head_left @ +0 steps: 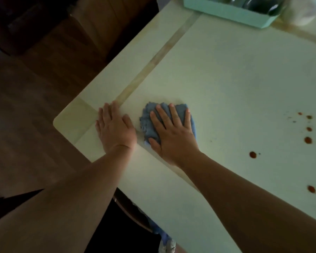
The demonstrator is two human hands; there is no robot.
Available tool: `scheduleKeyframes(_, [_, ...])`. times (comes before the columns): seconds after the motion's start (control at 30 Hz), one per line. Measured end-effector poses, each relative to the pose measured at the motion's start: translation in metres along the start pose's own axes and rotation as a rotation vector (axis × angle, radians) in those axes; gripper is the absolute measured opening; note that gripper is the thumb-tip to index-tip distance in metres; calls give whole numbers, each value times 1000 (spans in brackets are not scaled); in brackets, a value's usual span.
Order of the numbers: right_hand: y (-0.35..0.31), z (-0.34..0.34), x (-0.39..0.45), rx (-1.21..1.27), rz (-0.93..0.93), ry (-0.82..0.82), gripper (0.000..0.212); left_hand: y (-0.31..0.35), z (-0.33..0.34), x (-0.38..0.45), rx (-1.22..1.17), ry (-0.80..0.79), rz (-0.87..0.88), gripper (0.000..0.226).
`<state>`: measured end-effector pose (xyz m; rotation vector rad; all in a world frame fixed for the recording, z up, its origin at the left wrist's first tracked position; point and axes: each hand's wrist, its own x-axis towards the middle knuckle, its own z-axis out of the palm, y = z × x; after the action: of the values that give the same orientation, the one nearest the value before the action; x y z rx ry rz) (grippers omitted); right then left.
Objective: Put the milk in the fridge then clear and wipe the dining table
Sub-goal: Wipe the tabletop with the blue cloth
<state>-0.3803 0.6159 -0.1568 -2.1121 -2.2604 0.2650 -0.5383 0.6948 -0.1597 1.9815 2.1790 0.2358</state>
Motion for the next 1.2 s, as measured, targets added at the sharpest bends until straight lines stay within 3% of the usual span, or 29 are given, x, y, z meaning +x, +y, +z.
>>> scheduleKeyframes(0.27, [42,-2,-118,6,283,-9,74,22,-5,-13,232,-8,73,56])
scheduleKeyframes(0.47, [36,4,-171,11,486,-4,75,103,24,-98,54,-117,501,56])
scheduleKeyframes(0.63, [38,1,-172,33,503,-7,76,136,41,-123,-69,-107,274,58])
scheduleKeyframes(0.77, [59,-2,-151,32,468,1,76,138,44,-124,-60,-49,290,60])
scheduleKeyframes(1.0, [115,-12,-84,23,542,25,75,140,42,-124,2,-87,302,60])
scheduleKeyframes(1.2, [109,-8,-97,76,565,88,76,140,42,-124,55,-111,313,64])
